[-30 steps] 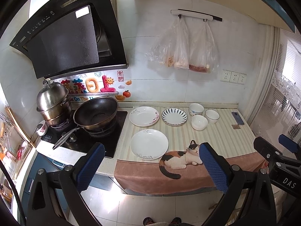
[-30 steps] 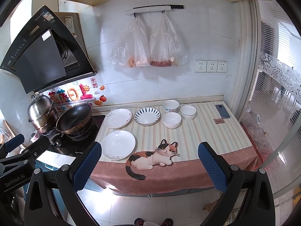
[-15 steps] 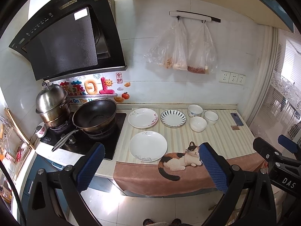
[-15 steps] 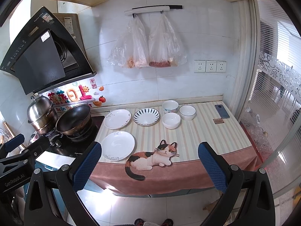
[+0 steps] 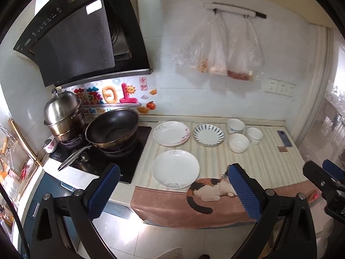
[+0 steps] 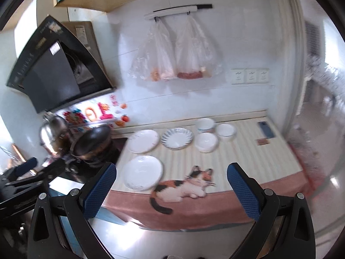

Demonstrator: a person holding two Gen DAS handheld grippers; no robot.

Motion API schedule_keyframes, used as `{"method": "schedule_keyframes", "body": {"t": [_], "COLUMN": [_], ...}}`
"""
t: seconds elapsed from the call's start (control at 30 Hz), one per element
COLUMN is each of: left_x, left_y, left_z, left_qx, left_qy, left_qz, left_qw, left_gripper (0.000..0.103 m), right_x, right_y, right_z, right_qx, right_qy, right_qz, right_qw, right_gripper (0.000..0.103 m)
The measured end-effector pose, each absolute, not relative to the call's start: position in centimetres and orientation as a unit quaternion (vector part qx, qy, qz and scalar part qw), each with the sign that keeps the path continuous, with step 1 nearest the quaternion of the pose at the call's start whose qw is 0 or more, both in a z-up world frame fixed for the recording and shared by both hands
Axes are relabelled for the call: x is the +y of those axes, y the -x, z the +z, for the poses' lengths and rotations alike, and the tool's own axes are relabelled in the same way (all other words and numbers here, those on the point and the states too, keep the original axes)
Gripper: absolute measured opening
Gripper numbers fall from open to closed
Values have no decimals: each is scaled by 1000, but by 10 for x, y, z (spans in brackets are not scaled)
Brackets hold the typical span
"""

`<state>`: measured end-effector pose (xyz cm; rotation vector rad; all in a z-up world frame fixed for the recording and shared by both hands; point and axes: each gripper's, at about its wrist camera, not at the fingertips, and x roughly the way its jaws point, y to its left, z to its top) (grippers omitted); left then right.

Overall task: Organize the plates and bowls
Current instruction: 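Reach the right gripper to the large white plate rim and close, then lift the white plate with the right gripper toward the pink-flower plate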

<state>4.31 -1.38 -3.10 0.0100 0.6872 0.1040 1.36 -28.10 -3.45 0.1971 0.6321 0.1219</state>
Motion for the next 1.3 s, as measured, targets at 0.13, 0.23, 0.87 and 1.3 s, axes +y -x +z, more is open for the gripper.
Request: {"method": "schedule_keyframes", "body": {"t": [0.13, 0.23, 0.87, 1.3], "left_x": [-1, 19, 113, 103], "left_y": [-86, -130, -347, -337], "left_z": [-74, -120, -359, -364], "left_qx": [368, 418, 658, 677], "left_qy": [-15, -9, 43, 49], "left_qz": [98, 116, 18, -12], "left_qw": [924, 901, 752, 735], "left_gripper": [103, 103, 64, 33], "right_x": [-289, -285, -181, -147], "right_y": [-63, -109, -371, -399], "right_z": [-77, -123, -410, -470], "right_qx": [357, 401, 613, 659], "right_qy": [-115, -113, -178, -186], "right_qz": [95, 109, 114, 151], "right_qw": [922, 902, 761, 713], "right_gripper": [103, 103, 94, 15]}}
